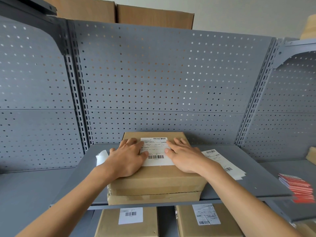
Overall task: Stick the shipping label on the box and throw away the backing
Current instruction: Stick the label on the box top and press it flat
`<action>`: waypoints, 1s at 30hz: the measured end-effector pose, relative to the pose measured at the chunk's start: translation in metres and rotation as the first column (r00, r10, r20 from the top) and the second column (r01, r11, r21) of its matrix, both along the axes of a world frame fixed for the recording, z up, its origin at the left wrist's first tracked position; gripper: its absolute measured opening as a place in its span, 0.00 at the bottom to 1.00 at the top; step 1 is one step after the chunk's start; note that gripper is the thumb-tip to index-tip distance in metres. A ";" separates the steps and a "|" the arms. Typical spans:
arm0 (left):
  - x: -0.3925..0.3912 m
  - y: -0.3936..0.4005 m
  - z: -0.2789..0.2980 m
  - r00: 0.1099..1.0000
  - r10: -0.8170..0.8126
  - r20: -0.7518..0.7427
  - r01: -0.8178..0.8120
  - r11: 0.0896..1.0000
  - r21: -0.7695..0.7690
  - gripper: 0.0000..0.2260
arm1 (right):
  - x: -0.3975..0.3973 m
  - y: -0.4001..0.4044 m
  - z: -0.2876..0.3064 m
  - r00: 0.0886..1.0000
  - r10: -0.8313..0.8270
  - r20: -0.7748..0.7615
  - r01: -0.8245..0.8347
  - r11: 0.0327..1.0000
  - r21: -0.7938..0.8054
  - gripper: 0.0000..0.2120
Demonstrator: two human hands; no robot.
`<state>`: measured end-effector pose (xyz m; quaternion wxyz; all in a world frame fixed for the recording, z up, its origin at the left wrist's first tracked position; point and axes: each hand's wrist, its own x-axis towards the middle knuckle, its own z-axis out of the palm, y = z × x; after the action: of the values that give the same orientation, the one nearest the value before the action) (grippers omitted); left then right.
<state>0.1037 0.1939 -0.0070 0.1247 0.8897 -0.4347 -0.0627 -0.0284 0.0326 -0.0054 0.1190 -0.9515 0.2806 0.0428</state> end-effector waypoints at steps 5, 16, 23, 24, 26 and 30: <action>0.002 0.001 -0.001 1.000 -0.015 -0.006 0.015 1.000 -0.005 0.24 | -0.003 -0.001 0.001 1.000 0.014 0.013 -0.015 1.000 0.009 0.27; -0.012 0.009 0.006 0.999 -0.001 -0.040 0.000 1.000 -0.030 0.26 | -0.015 0.011 0.001 0.999 0.007 0.032 -0.008 1.000 0.017 0.35; -0.020 0.010 0.004 1.000 -0.016 0.024 0.016 1.000 0.009 0.36 | -0.013 0.013 -0.007 0.999 0.018 0.039 -0.016 0.999 -0.042 0.43; -0.019 0.011 0.004 1.000 -0.021 0.022 0.021 1.000 0.011 0.35 | -0.014 0.012 -0.006 0.999 0.025 0.042 -0.023 0.999 -0.042 0.43; -0.018 0.011 0.004 0.999 -0.029 0.019 0.029 1.000 0.012 0.34 | -0.018 0.012 -0.003 0.999 0.039 0.037 -0.037 0.999 -0.030 0.41; -0.014 0.013 0.003 0.999 -0.037 0.015 0.036 0.999 0.002 0.32 | -0.027 0.014 0.005 0.998 0.050 0.026 -0.050 0.999 0.006 0.38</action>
<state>0.0893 0.2073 -0.0042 0.1197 0.8822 -0.4517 -0.0587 -0.0552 0.0462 0.0000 0.1246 -0.9583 0.2550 0.0343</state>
